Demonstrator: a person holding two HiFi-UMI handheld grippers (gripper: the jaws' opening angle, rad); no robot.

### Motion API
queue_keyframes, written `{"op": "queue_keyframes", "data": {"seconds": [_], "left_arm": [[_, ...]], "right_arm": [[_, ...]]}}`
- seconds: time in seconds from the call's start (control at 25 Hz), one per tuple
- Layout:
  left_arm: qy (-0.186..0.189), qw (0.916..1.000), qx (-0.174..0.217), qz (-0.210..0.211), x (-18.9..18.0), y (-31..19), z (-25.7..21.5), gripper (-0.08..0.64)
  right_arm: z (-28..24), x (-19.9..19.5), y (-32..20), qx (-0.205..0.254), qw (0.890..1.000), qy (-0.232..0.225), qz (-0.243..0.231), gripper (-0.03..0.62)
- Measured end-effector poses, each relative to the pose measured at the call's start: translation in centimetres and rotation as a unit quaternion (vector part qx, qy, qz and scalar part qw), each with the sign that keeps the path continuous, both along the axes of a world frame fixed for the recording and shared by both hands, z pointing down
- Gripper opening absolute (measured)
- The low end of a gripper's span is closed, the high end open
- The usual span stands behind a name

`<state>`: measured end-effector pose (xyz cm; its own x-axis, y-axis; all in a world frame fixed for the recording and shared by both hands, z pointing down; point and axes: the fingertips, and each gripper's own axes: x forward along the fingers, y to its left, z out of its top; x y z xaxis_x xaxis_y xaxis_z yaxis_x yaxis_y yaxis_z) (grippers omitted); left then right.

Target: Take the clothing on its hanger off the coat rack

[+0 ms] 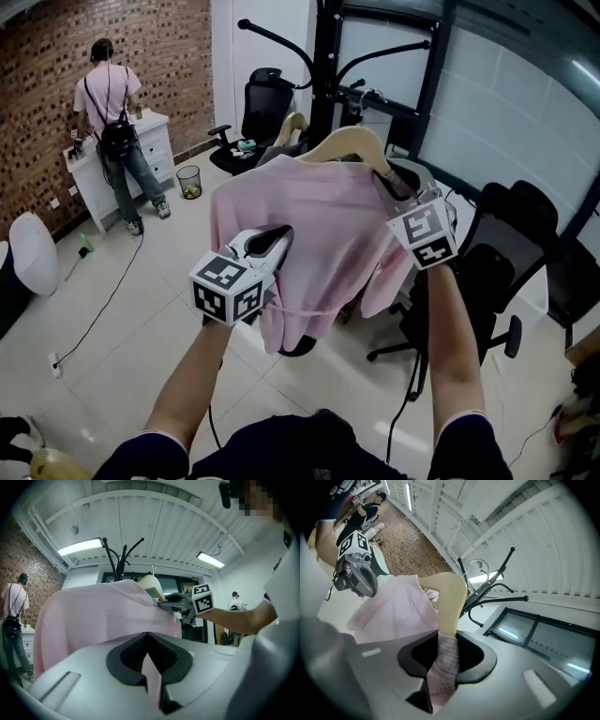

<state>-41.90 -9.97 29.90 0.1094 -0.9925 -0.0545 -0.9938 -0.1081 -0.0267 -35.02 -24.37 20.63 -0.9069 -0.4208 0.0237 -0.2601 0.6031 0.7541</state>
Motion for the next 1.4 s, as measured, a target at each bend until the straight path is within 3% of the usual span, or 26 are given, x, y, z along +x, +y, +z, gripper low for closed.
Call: {"op": "queue_keyframes", "data": {"seconds": [0.32,0.8,1.08,1.4], "left_arm": [[0.006,0.9974,0.01,0.071,4.9,-1.6,-0.7,0.012],[0.019,0.9843,0.003,0.176,21.0,-6.5,0.2,0.012],[0.018,0.9752,-0.006,0.22,30.9,-8.7,1.2,0.012],[0.014,0.9642,-0.021,0.264,38.7,-11.8,2.5,0.012]], "right_arm": [[0.0,10.1,-0.2,-0.021,0.995,-0.02,0.093,0.103],[0.8,29.0,-0.7,-0.04,0.978,-0.026,0.202,0.103],[1.8,40.1,-2.3,-0.052,0.962,-0.019,0.267,0.104],[1.8,49.4,-5.8,-0.063,0.941,-0.026,0.331,0.104]]}}
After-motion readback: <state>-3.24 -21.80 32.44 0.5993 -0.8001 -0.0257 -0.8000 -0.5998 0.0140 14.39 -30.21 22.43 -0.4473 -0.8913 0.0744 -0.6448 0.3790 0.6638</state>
